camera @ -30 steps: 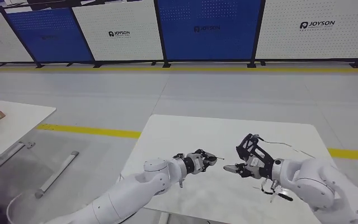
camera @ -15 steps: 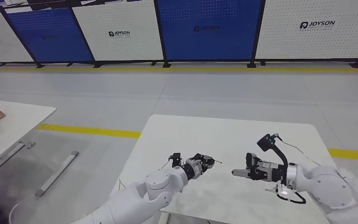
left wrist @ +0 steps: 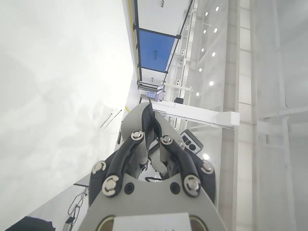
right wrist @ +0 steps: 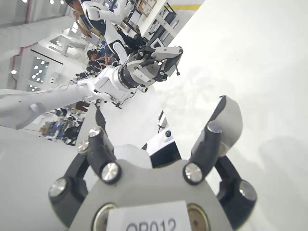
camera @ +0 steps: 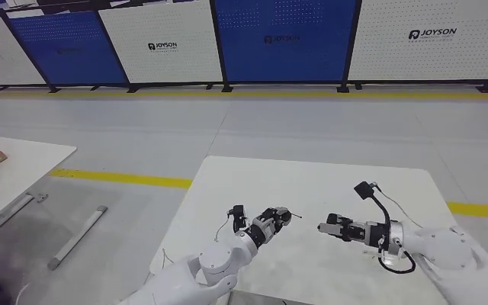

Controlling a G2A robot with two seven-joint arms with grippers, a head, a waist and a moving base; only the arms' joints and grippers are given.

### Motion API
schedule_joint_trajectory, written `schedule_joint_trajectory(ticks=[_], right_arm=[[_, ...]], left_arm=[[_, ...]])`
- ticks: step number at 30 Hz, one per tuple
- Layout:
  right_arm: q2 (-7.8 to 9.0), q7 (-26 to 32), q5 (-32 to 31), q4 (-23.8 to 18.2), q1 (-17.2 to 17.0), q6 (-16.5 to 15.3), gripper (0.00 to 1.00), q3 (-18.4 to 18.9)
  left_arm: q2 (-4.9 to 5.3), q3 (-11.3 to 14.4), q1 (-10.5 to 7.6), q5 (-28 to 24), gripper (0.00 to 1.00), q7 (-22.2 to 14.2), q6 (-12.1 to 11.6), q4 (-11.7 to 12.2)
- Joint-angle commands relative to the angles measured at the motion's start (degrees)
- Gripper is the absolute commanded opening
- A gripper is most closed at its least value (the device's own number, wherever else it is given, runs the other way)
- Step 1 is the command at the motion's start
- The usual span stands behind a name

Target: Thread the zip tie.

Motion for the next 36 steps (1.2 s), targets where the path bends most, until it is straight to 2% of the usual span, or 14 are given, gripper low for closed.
schedule_joint_trajectory(ticks=[1,4,15,20,24,25,26,27,28,30,32,36], right_arm=[[-1.03,1.13,2.12,2.53,1.16,0.0,1.0,-1.22],[-2.23,3.5,5.21,6.21,2.64,0.0,1.0,-2.73],[-2.3,3.39,5.18,5.66,2.3,0.0,1.0,-2.86],[-3.43,6.25,10.76,7.86,2.69,0.0,1.0,-3.34],[-4.96,7.29,11.57,10.75,4.41,0.0,0.98,-4.32],[-5.21,7.46,11.55,11.29,4.62,0.0,0.51,-4.43],[-5.45,7.68,11.55,11.76,4.83,0.0,0.4,-4.52],[-5.66,8.0,11.54,12.15,5.04,0.0,0.37,-4.6],[-5.94,8.4,11.53,12.63,5.25,0.0,0.21,-4.71],[-6.34,8.96,11.65,13.27,5.58,0.0,0.07,-4.88],[-6.8,9.46,11.71,13.98,5.95,0.0,0.0,-5.07],[-7.55,10.36,11.81,15.32,6.56,0.0,0.0,-5.52]], left_arm=[[-0.26,0.11,0.44,2.27,0.0,1.14,-1.21,-0.33],[-0.82,0.41,0.96,3.41,0.0,1.49,-2.6,-0.4],[-0.87,0.37,1.05,3.69,0.0,1.16,-2.51,-0.24],[-1.6,1.0,1.48,8.85,0.0,2.97,-2.8,0.02],[-2.4,1.35,1.62,10.87,0.0,4.18,-2.98,0.17],[-2.55,1.35,1.68,11.09,0.0,4.27,-3.0,0.18],[-2.68,1.3,1.74,11.28,0.0,4.32,-3.02,0.15],[-2.81,1.24,1.83,11.44,0.0,4.28,-3.05,0.07],[-2.94,1.12,2.0,11.66,0.0,4.13,-3.06,-0.02],[-3.11,0.86,2.32,12.0,0.0,3.93,-3.17,-0.12],[-3.29,0.53,2.68,12.33,0.0,3.65,-3.21,-0.19],[-3.66,-0.15,3.2,12.31,0.0,3.03,-2.96,-0.16]])
